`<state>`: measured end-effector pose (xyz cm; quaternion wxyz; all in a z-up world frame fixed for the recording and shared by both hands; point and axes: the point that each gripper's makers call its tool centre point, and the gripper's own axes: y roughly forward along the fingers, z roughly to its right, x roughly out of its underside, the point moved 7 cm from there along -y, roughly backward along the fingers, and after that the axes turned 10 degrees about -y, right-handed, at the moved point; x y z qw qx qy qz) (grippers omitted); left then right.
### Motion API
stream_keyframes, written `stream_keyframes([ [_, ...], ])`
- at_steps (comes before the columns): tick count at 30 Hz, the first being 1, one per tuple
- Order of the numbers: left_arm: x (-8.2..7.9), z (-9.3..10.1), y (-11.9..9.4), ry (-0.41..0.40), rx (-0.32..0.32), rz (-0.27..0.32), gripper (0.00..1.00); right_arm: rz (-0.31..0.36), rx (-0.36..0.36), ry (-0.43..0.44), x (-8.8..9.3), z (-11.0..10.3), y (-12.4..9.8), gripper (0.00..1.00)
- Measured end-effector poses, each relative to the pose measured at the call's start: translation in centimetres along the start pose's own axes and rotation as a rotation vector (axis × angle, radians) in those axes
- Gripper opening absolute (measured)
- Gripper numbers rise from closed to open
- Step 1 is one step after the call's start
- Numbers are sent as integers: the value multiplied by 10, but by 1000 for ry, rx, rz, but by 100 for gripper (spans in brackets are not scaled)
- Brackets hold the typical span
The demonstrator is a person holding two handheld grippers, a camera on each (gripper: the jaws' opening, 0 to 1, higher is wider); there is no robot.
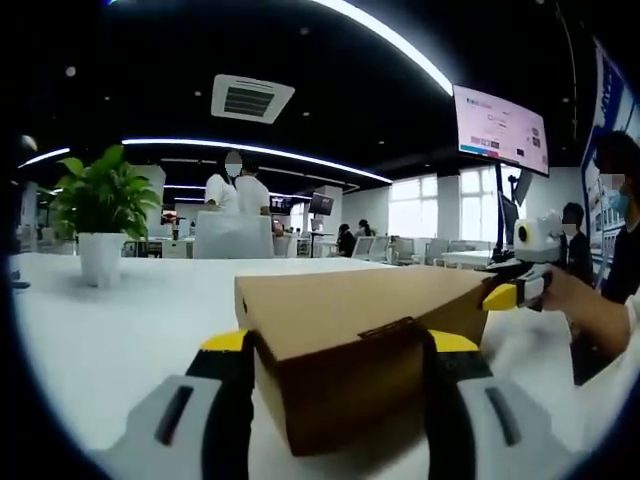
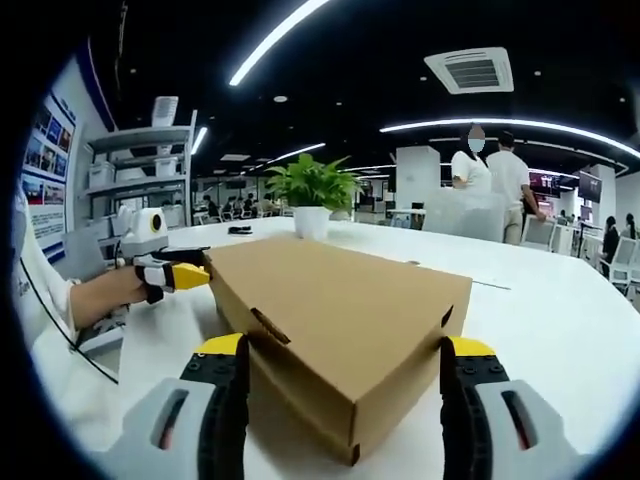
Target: Operate the shoe box by opening the lid, removing the specified soft item, and placing it in the target area until the item is outside and the box remains undamaged.
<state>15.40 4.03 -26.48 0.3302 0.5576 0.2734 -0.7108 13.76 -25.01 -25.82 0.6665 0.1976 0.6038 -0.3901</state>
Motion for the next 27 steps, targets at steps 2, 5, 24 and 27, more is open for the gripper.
stream_keyframes([
  [2,1,1,-1,-1,-3,2,69,8,0,1,1,-1,-1,79],
  [5,0,4,-3,0,-11,-1,69,27,3,-1,2,-3,-3,78],
  [24,6,19,-1,31,4,-17,70,35,24,17,6,-4,-25,76],
  [27,5,20,-1,33,6,-22,70,34,23,18,7,-4,-27,76],
])
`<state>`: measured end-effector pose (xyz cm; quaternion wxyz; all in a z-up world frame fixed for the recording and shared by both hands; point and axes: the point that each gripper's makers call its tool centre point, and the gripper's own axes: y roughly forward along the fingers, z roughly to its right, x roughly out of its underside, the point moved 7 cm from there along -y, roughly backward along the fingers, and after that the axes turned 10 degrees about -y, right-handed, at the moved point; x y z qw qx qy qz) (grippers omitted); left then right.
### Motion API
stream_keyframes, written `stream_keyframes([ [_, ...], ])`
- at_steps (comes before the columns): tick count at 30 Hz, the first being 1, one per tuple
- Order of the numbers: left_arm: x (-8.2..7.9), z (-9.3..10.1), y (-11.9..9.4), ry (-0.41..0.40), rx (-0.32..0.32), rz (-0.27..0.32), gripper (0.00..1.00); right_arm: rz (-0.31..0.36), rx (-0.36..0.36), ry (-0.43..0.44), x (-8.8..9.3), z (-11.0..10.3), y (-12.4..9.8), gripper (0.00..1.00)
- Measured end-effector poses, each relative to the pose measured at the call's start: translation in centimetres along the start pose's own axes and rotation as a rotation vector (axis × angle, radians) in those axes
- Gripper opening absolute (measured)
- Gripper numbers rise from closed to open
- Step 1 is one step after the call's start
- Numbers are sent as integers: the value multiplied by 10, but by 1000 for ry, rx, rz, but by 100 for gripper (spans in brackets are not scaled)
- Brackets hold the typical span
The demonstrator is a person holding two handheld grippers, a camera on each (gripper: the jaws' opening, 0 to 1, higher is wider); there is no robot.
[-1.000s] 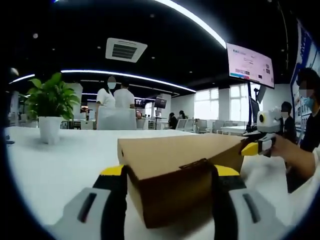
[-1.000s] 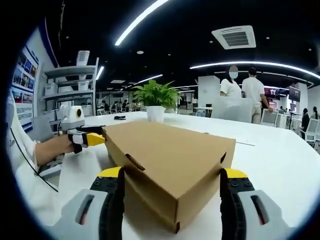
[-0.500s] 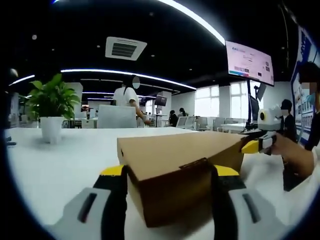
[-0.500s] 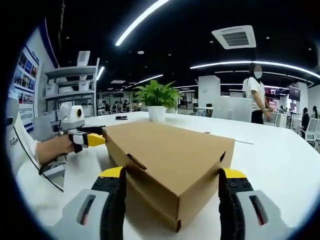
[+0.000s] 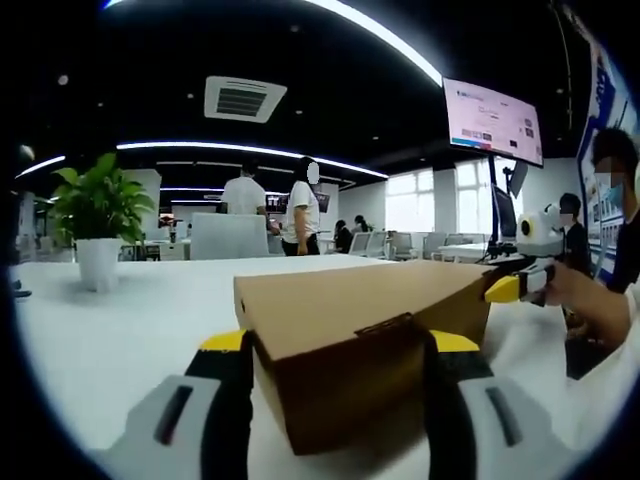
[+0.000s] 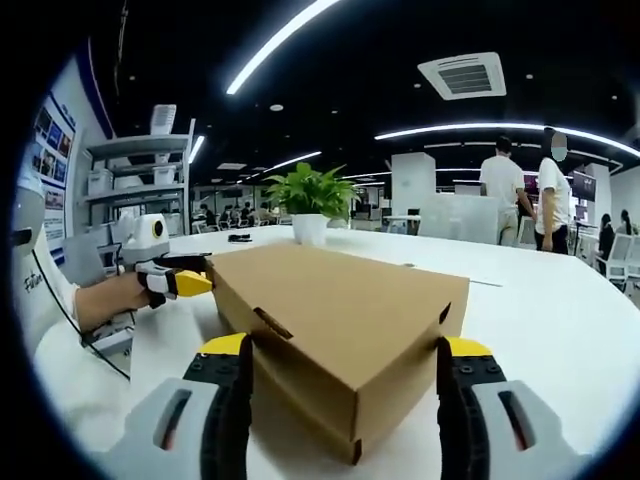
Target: Operate the shoe box by opening the lid, removing the specified soft item, and placing it in the target area until the item is outside and the box remains undamaged.
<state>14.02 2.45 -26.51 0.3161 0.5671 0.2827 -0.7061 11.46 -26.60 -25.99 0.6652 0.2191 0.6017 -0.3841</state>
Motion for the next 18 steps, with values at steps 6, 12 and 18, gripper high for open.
stream_keyframes([
  [6,1,2,-5,14,12,-14,68,19,4,1,2,-2,-4,77],
  [12,1,5,-6,14,3,-6,68,16,10,3,1,-3,-6,77],
  [18,-2,5,-1,13,2,-44,69,28,14,7,3,1,-6,77],
])
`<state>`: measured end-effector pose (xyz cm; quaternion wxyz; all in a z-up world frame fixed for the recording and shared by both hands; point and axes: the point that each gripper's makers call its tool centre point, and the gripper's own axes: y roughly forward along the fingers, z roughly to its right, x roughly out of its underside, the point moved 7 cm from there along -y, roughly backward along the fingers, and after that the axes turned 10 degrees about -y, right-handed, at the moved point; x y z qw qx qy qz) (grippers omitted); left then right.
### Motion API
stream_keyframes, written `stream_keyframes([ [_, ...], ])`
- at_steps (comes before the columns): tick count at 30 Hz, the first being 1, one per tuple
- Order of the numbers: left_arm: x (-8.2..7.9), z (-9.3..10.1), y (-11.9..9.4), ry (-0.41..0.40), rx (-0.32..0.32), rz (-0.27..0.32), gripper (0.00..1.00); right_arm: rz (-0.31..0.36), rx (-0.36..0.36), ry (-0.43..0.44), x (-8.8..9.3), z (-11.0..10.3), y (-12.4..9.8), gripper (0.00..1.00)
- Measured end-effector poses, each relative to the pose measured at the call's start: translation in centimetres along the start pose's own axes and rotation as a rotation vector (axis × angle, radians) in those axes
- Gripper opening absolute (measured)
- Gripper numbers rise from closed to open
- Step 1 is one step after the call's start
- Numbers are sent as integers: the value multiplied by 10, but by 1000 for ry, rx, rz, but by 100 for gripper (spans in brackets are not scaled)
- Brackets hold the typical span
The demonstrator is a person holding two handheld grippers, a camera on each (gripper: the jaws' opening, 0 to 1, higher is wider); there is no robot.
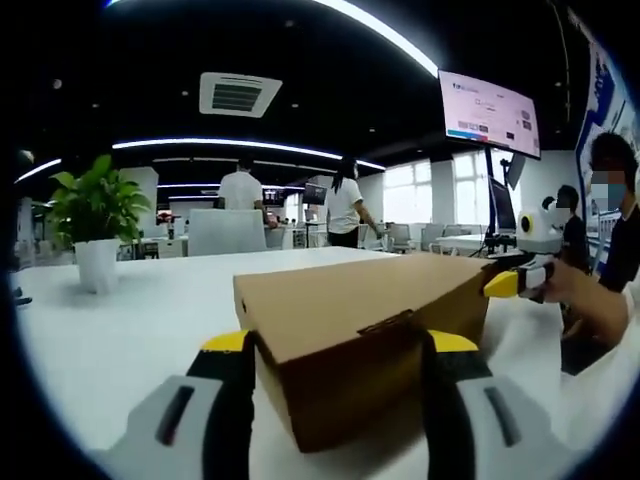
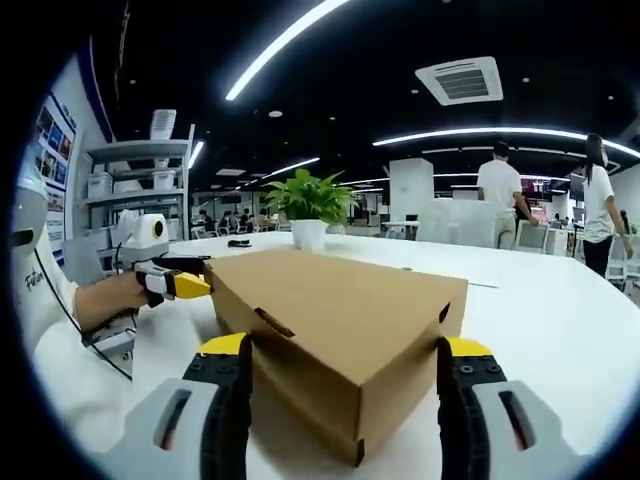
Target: Operate the shoe box by opening the lid, removing the specified soft item, and placing it in the target area until the item is outside and the box remains undamaged.
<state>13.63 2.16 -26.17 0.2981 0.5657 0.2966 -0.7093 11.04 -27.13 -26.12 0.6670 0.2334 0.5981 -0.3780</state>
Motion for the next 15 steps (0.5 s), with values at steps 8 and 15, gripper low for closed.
stream_keyframes([
  [8,4,-2,0,76,2,6,69,-13,-5,-3,0,3,2,78],
  [15,4,-4,-2,150,5,-56,67,-57,-8,-104,1,1,0,78],
])
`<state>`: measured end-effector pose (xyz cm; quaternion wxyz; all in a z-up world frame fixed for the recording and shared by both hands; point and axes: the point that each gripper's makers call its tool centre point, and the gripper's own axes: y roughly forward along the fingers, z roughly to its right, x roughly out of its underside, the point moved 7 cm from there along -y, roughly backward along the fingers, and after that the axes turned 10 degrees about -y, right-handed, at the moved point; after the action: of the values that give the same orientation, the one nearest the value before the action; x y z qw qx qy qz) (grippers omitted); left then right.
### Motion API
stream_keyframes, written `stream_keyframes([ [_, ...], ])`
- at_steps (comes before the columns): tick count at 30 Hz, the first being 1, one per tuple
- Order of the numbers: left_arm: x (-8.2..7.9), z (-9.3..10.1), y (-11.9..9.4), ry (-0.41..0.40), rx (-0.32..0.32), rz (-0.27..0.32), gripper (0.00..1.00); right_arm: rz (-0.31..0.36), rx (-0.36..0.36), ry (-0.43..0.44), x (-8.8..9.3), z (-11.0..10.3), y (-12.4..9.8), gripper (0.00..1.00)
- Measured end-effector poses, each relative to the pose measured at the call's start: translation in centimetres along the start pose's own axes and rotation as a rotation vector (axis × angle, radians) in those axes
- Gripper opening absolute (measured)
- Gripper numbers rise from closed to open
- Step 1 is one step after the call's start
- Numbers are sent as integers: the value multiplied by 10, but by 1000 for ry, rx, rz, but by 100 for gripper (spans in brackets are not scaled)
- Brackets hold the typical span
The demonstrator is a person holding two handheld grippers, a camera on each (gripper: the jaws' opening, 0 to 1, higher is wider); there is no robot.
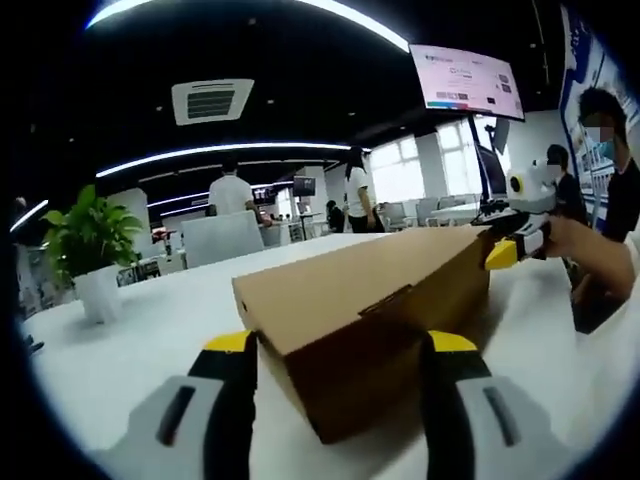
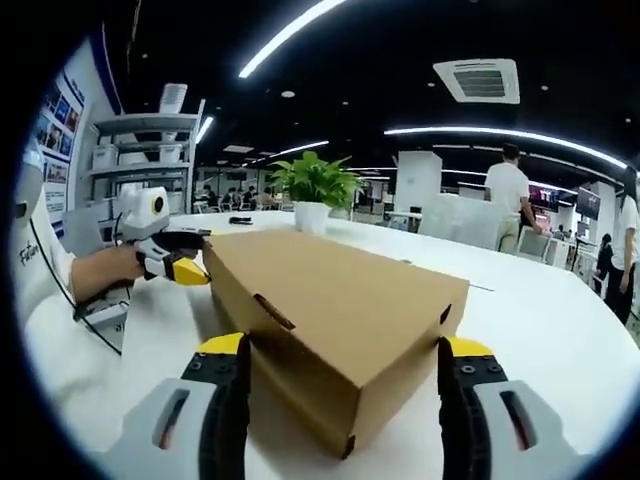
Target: Operate the shoe box by opening the lid, removing the specified soft item, and placing it in the target area until the item is outside and the box remains undamaged.
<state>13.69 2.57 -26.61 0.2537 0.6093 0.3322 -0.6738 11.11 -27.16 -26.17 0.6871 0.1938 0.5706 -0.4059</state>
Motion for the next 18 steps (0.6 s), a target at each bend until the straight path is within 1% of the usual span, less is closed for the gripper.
stream_keyframes([
  [2,0,-3,-3,-1,13,-15,64,6,1,1,1,0,-1,79],
  [4,-3,-5,-10,1,8,-7,61,-7,-8,18,2,2,-3,75],
  [5,-6,-8,-15,9,1,1,60,-3,-15,41,2,4,-9,73],
  [6,-9,-11,-20,21,-1,-3,62,13,-13,54,0,5,-12,71],
  [7,-11,-13,-23,22,-1,-6,64,47,-19,64,-3,7,-17,71],
  [9,-16,-13,-32,29,38,-30,59,53,-38,64,-8,6,-24,71],
  [10,-18,-13,-35,37,39,-27,57,51,-46,36,-11,4,-28,70],
  [11,-20,-12,-37,82,67,-26,56,96,-42,-43,-19,3,-32,70],
  [12,-23,-11,-41,170,95,-19,53,120,-42,-81,-24,0,-35,69],
  [13,-25,-11,-43,244,90,-8,52,132,-38,-111,-28,-2,-39,68],
  [14,-28,-11,-45,332,78,15,51,200,-5,-189,-38,-3,-46,65],
  [15,-28,-8,-48,368,91,19,51,256,5,-247,-45,-4,-51,61],
  [16,-28,-7,-50,367,90,7,51,295,2,-284,-53,-7,-57,59],
  [17,-30,-8,-52,347,75,22,51,298,-2,-274,-56,-8,-60,58],
  [18,-33,-8,-54,350,76,30,51,294,-15,-261,-60,-9,-64,59],
])
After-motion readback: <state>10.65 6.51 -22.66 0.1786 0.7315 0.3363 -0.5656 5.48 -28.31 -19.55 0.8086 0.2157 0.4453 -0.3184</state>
